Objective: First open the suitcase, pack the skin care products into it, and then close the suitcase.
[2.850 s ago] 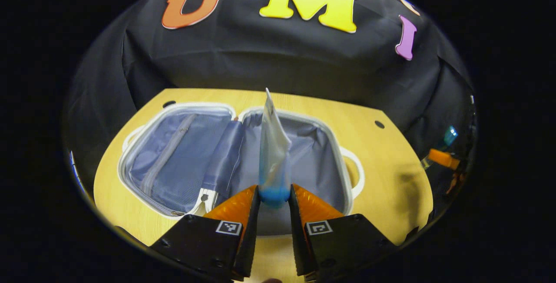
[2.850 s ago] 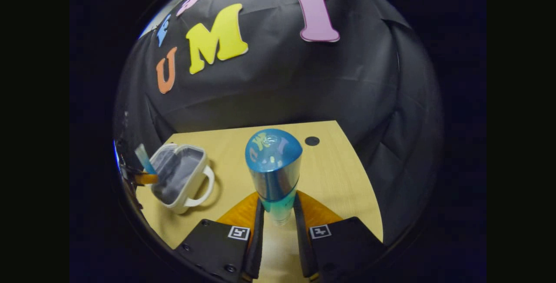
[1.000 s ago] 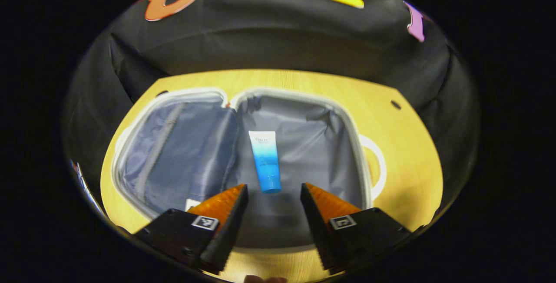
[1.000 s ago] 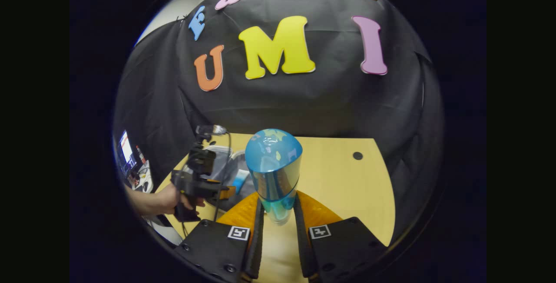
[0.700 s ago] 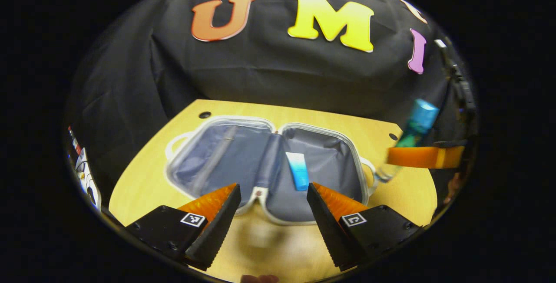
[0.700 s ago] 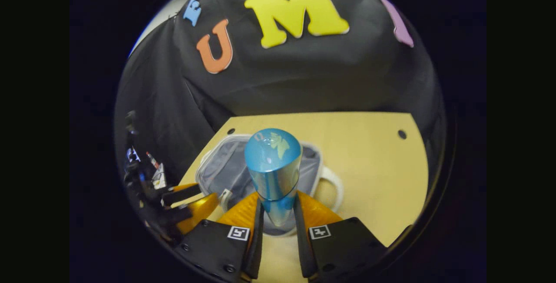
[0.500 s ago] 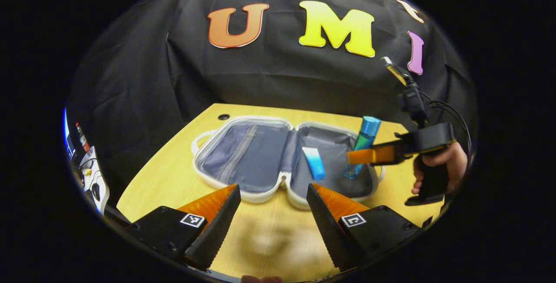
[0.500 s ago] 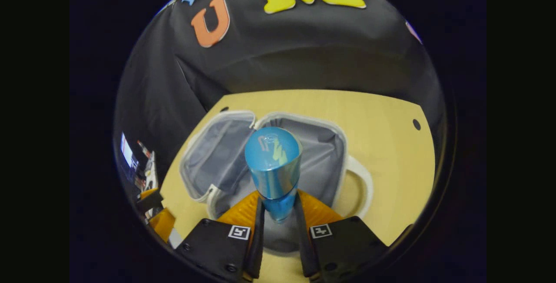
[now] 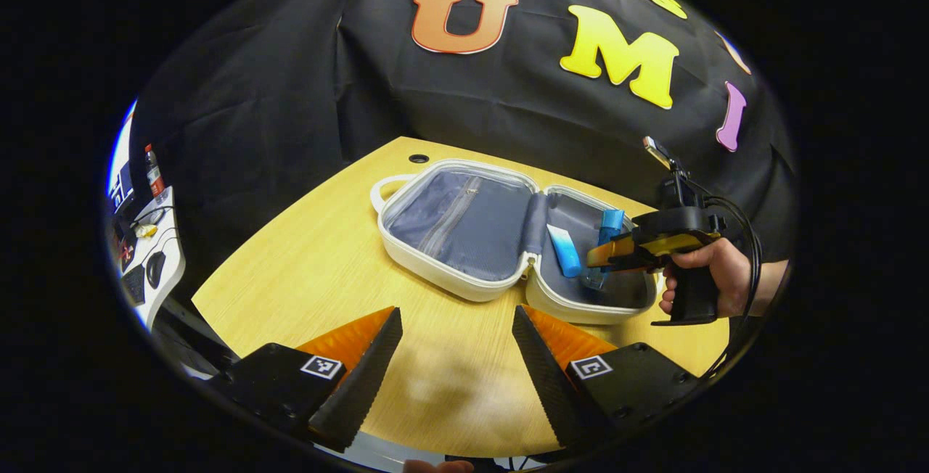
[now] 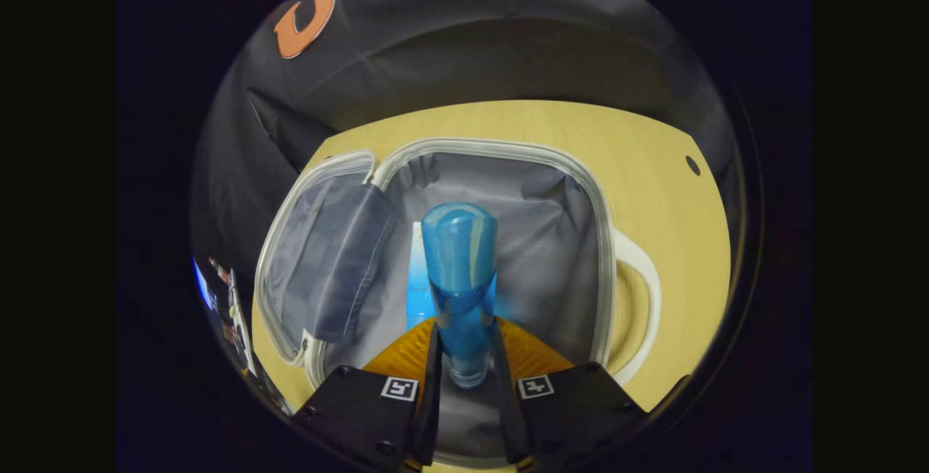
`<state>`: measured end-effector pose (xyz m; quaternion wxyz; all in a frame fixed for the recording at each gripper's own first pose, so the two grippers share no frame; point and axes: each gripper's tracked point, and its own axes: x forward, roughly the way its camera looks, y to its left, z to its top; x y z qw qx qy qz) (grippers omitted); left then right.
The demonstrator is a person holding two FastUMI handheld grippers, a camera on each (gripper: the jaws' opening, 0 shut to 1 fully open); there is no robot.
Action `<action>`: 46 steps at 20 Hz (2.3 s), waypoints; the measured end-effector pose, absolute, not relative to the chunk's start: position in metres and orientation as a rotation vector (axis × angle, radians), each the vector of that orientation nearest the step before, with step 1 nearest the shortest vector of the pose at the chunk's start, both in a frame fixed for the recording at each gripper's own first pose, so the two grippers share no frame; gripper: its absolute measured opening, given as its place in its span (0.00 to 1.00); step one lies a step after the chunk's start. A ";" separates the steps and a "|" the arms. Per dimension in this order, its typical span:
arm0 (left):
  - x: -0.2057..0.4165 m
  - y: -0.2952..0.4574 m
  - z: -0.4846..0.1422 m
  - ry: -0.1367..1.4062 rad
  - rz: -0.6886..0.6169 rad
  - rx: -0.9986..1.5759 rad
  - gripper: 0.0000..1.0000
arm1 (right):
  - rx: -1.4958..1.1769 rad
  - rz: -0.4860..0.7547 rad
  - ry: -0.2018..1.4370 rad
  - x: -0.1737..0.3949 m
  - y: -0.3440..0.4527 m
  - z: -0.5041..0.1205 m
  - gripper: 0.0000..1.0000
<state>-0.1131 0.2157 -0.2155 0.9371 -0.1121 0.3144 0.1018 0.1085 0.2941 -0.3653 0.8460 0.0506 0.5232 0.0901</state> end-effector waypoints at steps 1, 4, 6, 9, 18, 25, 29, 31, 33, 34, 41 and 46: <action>-0.109 0.221 -0.213 0.631 0.213 -0.229 0.98 | 0.111 0.174 1.113 0.110 0.294 -0.368 0.33; -0.106 0.229 -0.208 0.619 0.222 -0.236 0.98 | 0.109 0.130 1.156 0.110 0.293 -0.379 0.33; -0.105 0.233 -0.207 0.615 0.227 -0.238 0.98 | 0.102 0.103 1.174 0.110 0.292 -0.382 0.33; -0.104 0.237 -0.209 0.619 0.227 -0.251 0.98 | 0.067 0.087 1.187 0.110 0.292 -0.385 0.33; -0.098 0.242 -0.196 0.586 0.206 -0.243 0.98 | 0.008 0.103 1.191 0.101 0.293 -0.377 0.40; -0.080 0.277 -0.167 0.471 0.196 -0.244 0.98 | -0.025 0.257 0.966 0.074 0.280 -0.282 0.73; -0.061 0.314 -0.152 0.409 0.190 -0.213 0.98 | -0.062 0.357 0.799 0.043 0.275 -0.216 0.79; -0.041 0.333 -0.149 0.385 0.159 -0.238 0.98 | -0.095 0.403 0.730 0.028 0.270 -0.188 0.79; -0.019 0.359 -0.159 0.391 0.134 -0.242 0.98 | -0.128 0.419 0.679 0.020 0.259 -0.164 0.75; -0.008 0.367 -0.166 0.398 0.114 -0.249 0.98 | -0.131 0.418 0.660 0.017 0.254 -0.154 0.76; 0.069 0.405 -0.247 0.579 0.047 -0.394 0.96 | -0.155 0.334 0.642 0.000 0.204 -0.135 0.81; 0.098 0.412 -0.319 0.792 0.043 -0.382 0.95 | -0.140 0.297 0.703 -0.015 0.184 -0.149 0.78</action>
